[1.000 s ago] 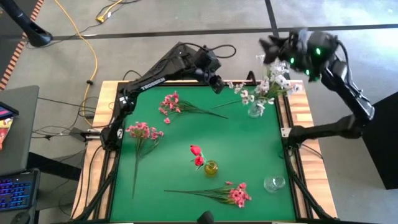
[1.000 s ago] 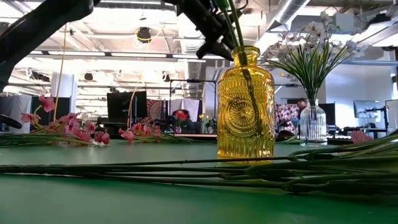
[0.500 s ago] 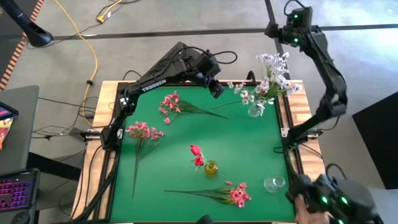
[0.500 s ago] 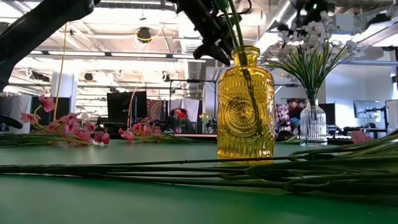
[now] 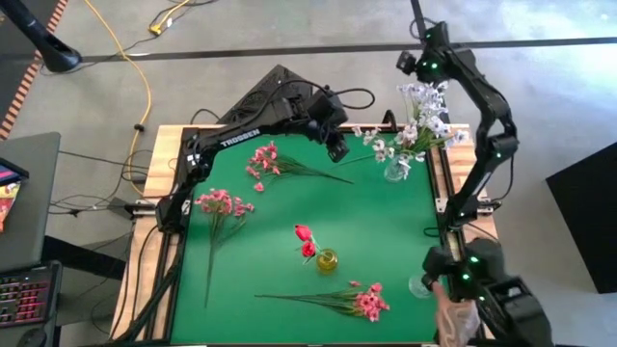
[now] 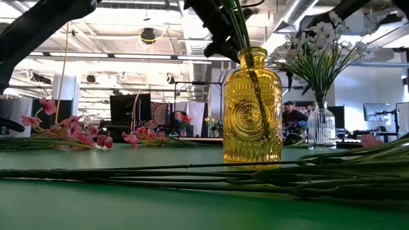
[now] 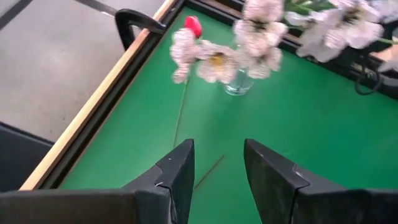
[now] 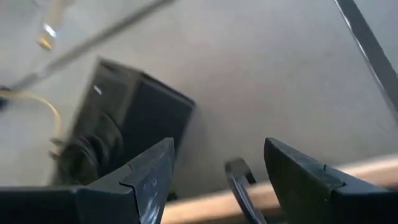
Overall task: Sort flowers into vase by color
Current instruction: Put the top right red tulip into the transparent yellow vase
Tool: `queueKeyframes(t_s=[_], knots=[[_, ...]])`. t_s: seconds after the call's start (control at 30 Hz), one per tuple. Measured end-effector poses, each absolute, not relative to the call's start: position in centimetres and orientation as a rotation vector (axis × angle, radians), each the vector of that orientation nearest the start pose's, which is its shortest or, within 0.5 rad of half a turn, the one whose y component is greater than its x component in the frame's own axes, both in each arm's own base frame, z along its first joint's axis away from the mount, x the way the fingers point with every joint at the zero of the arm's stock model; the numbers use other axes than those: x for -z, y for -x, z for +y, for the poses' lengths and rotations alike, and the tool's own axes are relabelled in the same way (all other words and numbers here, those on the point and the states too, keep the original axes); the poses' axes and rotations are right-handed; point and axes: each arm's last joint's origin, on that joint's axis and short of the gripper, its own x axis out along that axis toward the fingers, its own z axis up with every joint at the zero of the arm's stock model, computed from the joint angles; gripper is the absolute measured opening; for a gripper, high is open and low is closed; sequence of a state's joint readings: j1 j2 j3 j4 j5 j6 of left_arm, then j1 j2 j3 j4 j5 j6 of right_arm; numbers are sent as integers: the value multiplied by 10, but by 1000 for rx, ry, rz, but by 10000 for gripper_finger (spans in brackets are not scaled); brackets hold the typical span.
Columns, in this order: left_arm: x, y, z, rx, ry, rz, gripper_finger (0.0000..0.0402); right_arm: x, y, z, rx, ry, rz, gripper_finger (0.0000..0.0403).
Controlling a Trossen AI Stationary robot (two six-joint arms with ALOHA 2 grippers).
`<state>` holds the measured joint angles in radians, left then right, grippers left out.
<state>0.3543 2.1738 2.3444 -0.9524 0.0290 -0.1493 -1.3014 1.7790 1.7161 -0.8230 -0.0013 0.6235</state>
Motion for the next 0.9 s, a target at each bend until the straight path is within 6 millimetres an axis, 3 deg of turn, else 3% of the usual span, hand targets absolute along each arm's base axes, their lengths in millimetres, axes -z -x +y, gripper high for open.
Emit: queueKeyframes(t_s=[0.3, 0.57, 0.7, 0.9], knots=[[-353, -444, 152, -328, 244, 758, 128, -285, -114, -372, 1468, -1094, 739, 276], [-351, -442, 151, -305, 241, 790, 128, -260, -126, -367, 1374, -1081, 995, 276], [-350, -441, 150, -302, 239, 816, 128, -250, -138, -361, 1298, -987, 1162, 276], [-348, -439, 150, -300, 240, 839, 128, -235, -158, -346, 1049, -788, 1369, 276]])
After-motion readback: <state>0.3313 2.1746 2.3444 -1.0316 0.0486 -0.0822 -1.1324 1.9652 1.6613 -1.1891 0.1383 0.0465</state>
